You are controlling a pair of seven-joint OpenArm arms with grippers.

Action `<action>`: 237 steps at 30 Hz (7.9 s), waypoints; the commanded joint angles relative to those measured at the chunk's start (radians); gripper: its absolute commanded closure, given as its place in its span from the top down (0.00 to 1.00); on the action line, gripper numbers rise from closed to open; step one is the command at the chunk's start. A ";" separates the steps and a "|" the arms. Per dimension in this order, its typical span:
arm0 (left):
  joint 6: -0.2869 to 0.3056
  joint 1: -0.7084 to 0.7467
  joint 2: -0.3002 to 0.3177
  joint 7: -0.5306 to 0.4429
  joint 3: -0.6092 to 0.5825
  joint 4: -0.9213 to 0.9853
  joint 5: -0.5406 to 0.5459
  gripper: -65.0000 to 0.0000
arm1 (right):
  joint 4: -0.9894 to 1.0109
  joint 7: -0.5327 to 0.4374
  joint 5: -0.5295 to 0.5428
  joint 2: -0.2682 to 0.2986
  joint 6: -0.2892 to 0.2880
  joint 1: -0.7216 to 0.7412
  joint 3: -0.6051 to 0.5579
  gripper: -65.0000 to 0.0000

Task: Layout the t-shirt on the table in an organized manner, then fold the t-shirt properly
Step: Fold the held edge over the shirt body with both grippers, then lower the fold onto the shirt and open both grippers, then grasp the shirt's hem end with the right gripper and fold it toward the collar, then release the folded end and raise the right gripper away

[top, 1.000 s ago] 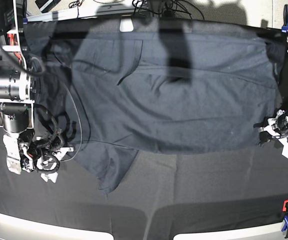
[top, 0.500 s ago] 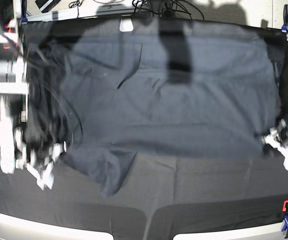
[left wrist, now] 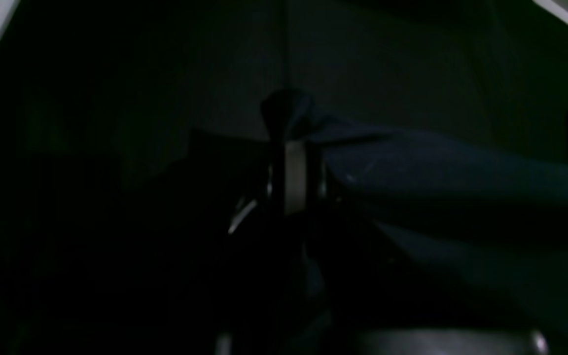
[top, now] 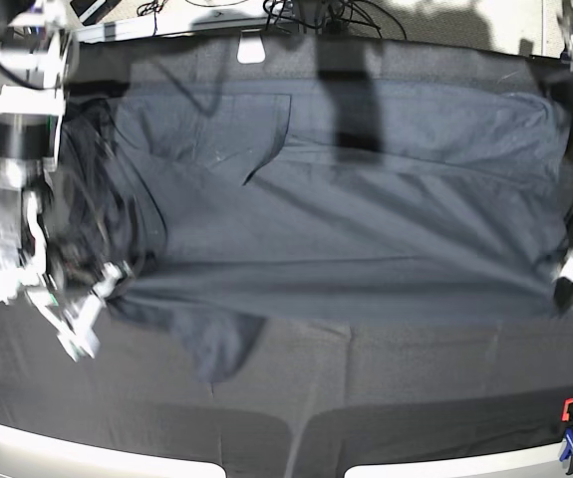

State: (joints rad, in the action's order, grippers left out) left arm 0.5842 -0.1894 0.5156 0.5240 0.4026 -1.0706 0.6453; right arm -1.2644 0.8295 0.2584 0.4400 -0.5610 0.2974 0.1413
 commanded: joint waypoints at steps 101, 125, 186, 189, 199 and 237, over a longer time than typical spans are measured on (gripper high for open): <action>0.032 0.267 -0.108 0.051 0.198 -0.481 -0.035 0.49 | 0.509 0.038 -0.019 -0.210 0.039 0.370 -0.026 0.51; 0.032 0.270 -0.108 0.051 0.198 -0.481 -0.039 0.49 | 0.352 0.005 -0.115 -0.219 -0.027 0.333 -0.026 0.00; 0.030 0.275 -0.108 0.089 0.198 -0.481 -0.044 0.49 | -1.012 0.255 0.263 -0.219 -0.077 -0.728 -0.220 0.43; 0.030 0.275 -0.108 0.090 0.198 -0.481 -0.044 0.49 | -1.012 0.217 0.230 -0.219 -0.077 -0.715 -0.209 0.43; 0.030 0.275 -0.108 0.090 0.198 -0.481 -0.043 0.49 | -0.911 0.137 0.013 -0.218 0.001 -0.608 -0.059 0.43; 0.030 0.275 -0.108 0.157 0.198 -0.481 -0.043 0.49 | -0.798 0.169 0.369 -0.144 -0.035 -0.691 0.195 0.43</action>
State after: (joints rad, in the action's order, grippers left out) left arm 0.6106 0.0940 0.3878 0.7052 0.5949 -1.5333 0.5861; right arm -2.0453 1.0241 0.6186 0.2852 -0.5838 -0.3969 0.3321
